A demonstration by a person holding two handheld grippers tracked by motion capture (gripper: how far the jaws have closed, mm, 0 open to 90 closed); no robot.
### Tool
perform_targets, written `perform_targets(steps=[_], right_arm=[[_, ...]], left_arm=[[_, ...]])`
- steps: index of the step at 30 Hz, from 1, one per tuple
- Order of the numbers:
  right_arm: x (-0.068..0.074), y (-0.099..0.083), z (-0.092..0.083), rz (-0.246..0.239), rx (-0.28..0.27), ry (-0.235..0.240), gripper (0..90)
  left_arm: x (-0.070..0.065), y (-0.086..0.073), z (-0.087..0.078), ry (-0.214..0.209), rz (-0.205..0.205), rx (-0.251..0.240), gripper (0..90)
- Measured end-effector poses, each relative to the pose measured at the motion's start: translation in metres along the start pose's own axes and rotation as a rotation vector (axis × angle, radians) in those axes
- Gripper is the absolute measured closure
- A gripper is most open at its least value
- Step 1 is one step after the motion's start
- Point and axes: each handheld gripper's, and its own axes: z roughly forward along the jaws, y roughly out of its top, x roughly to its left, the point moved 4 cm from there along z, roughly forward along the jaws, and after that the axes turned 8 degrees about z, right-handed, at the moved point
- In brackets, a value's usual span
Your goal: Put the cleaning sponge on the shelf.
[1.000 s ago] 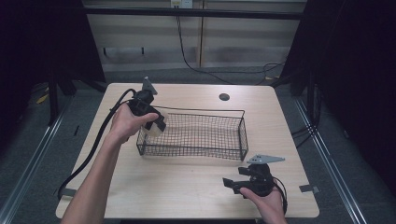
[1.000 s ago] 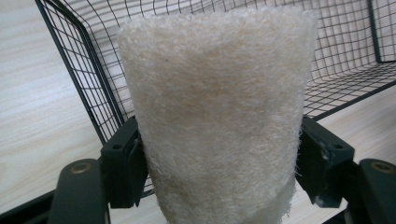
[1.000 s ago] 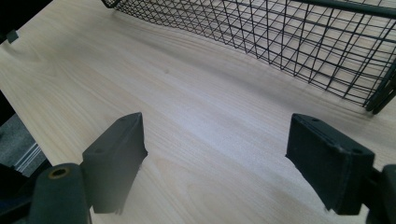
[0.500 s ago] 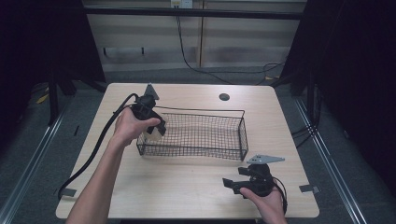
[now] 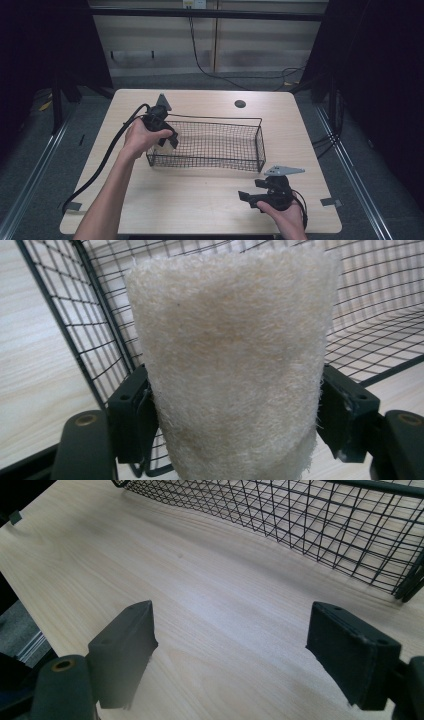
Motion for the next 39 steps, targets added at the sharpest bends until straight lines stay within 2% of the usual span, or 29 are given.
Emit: perform_targets(steps=[7, 11, 15, 19, 20, 22, 24, 32, 33, 39], right_arm=[[0.0, 0.0, 0.001, 0.003, 0.001, 0.001, 19.1], [0.0, 0.0, 0.0, 0.007, -0.002, 0.001, 19.0], [0.0, 0.0, 0.0, 0.001, -0.003, 0.001, 19.0], [0.0, 0.0, 0.0, 0.005, -0.001, 0.002, 19.0], [0.0, 0.0, 0.0, 0.007, -0.001, 0.002, 18.9], [0.0, 0.0, 0.0, 0.004, -0.003, 0.0, 18.8], [0.0, 0.0, 0.0, 0.006, -0.002, 0.0, 18.8], [0.0, 0.0, 0.0, 0.006, 0.001, 0.001, 18.8], [0.0, 0.0, 0.0, 0.004, 0.002, 0.001, 18.8], [0.0, 0.0, 0.0, 0.007, 0.001, 0.001, 18.6]], left_arm=[[0.001, -0.001, 0.005, 0.0, 0.007, 0.012, 28.3], [0.001, 0.0, 0.009, 0.019, -0.009, 0.017, 28.3], [0.0, 0.0, 0.013, 0.013, -0.008, 0.019, 28.3], [0.003, 0.001, 0.016, 0.056, -0.025, 0.028, 28.2], [0.003, 0.0, 0.018, 0.05, -0.023, 0.045, 28.2], [0.003, 0.0, 0.018, 0.051, -0.028, 0.046, 28.3], [0.005, 0.001, 0.019, 0.069, -0.042, 0.043, 28.2], [0.005, 0.001, 0.023, 0.073, -0.066, 0.059, 28.1], [0.006, 0.001, 0.024, 0.076, -0.059, 0.063, 28.1], [0.01, -0.001, 0.031, 0.044, -0.093, 0.067, 28.1]])
